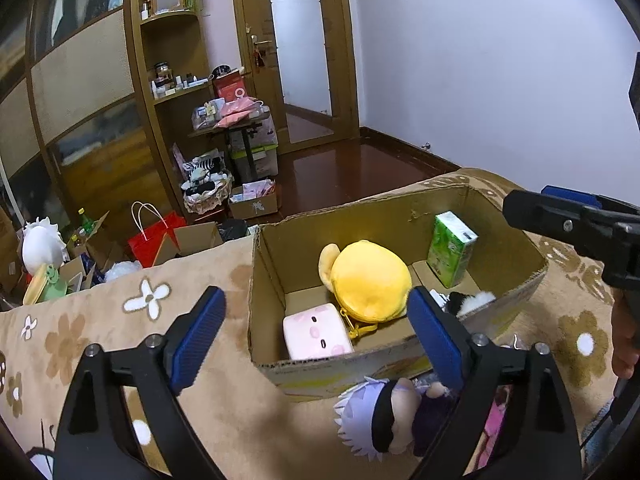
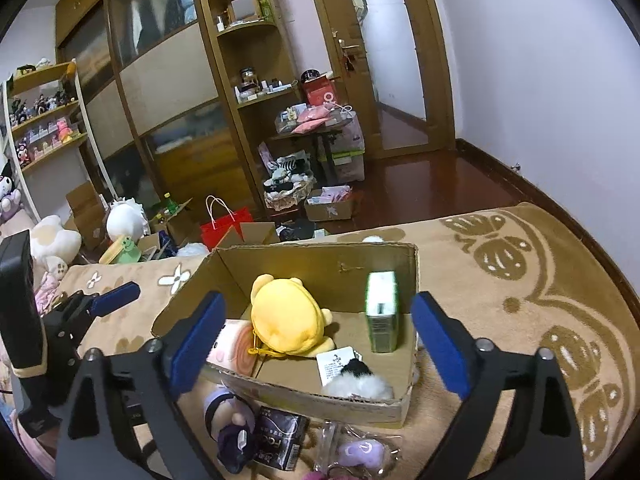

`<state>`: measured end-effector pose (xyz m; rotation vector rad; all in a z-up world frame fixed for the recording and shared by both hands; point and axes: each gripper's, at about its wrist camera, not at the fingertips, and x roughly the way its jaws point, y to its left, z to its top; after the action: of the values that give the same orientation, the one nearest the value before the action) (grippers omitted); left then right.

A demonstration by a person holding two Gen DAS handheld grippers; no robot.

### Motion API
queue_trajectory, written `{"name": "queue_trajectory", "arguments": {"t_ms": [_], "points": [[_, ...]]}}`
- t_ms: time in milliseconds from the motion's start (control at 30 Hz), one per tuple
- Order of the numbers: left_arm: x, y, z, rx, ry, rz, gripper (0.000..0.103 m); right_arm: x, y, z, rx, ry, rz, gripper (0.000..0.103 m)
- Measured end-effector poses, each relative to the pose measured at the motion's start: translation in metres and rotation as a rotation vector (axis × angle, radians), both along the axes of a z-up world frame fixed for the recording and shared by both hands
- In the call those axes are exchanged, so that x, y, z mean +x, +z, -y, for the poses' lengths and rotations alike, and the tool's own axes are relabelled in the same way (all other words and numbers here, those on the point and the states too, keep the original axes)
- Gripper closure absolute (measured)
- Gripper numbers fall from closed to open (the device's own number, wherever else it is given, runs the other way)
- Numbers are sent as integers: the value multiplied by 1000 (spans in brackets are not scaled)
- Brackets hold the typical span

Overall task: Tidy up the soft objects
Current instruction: 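Open the left gripper releasing the dog plush into the box while the right gripper releases the tissue pack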

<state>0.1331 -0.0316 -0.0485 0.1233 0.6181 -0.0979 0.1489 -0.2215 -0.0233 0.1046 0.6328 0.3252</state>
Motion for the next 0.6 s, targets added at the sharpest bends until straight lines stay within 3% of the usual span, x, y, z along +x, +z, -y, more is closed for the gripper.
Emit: {"name": "queue_trajectory", "arguments": {"t_ms": [600], "points": [[-49,12,3,2,-14,-23,7,-34,9,10,-22,-50,-47,0]]}}
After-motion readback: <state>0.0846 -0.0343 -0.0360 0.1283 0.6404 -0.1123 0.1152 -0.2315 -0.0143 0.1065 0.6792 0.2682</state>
